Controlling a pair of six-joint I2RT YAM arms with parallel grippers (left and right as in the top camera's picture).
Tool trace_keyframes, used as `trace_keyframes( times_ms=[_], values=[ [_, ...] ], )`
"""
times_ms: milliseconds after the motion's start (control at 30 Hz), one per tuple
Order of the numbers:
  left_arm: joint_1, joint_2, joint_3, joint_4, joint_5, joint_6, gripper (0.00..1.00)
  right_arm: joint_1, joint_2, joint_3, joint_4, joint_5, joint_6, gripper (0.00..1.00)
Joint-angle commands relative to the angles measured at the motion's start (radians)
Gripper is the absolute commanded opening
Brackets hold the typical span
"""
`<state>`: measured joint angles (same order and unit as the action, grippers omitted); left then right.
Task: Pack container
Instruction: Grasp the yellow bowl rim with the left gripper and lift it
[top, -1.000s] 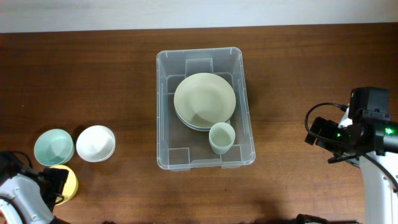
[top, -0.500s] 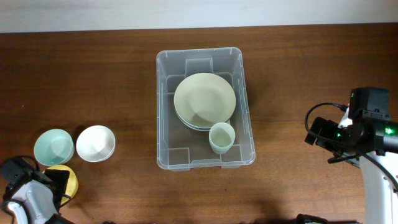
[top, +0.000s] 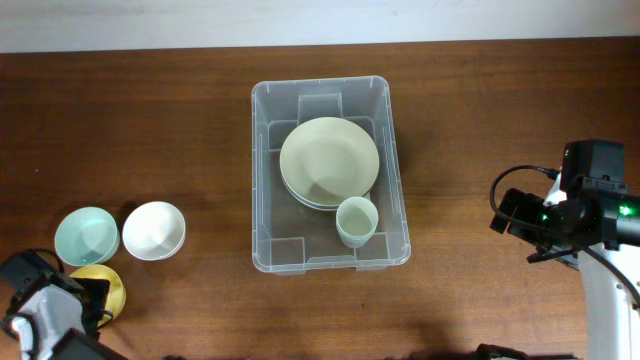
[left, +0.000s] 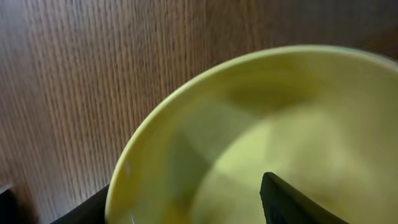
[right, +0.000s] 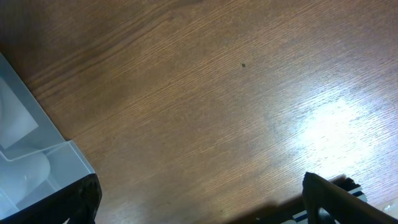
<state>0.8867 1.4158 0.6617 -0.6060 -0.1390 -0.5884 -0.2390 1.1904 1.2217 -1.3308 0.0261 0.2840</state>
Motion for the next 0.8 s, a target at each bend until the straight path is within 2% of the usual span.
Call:
trace_keyframes(
  times_ms=[0, 67, 100, 167, 200, 400, 533, 767],
  values=[
    [0.006, 0.034, -0.012, 0.004, -0.011, -0.003, 0.66, -0.004, 0.001, -0.002, -0.004, 0.013, 0.0, 0.99],
    [0.006, 0.034, -0.012, 0.004, -0.011, -0.003, 0.63, -0.003, 0.001, -0.002, -0.004, 0.013, 0.0, 0.99],
    [0.006, 0.033, -0.012, 0.004, -0.01, -0.003, 0.58, -0.003, 0.001, -0.002, -0.004, 0.013, 0.0, 0.99],
    [0.006, 0.033, -0.012, 0.003, -0.007, -0.002, 0.34, -0.003, 0.001, -0.002, -0.004, 0.013, 0.0, 0.99],
    [0.006, 0.033, -0.012, 0.002, -0.007, -0.002, 0.27, -0.003, 0.001, -0.002, -0.004, 0.013, 0.0, 0.99],
    [0.006, 0.033, -0.012, -0.008, -0.007, -0.002, 0.01, -0.003, 0.001, -0.002, -0.004, 0.013, 0.0, 0.99],
    [0.006, 0.031, -0.006, -0.025, 0.011, -0.002, 0.01, -0.003, 0.001, -0.002, -0.003, 0.013, 0.0, 0.99],
    [0.005, -0.085, 0.054, -0.13, 0.155, 0.021, 0.01, -0.003, 0.001, -0.002, 0.003, 0.013, 0.0, 0.99]
  ],
)
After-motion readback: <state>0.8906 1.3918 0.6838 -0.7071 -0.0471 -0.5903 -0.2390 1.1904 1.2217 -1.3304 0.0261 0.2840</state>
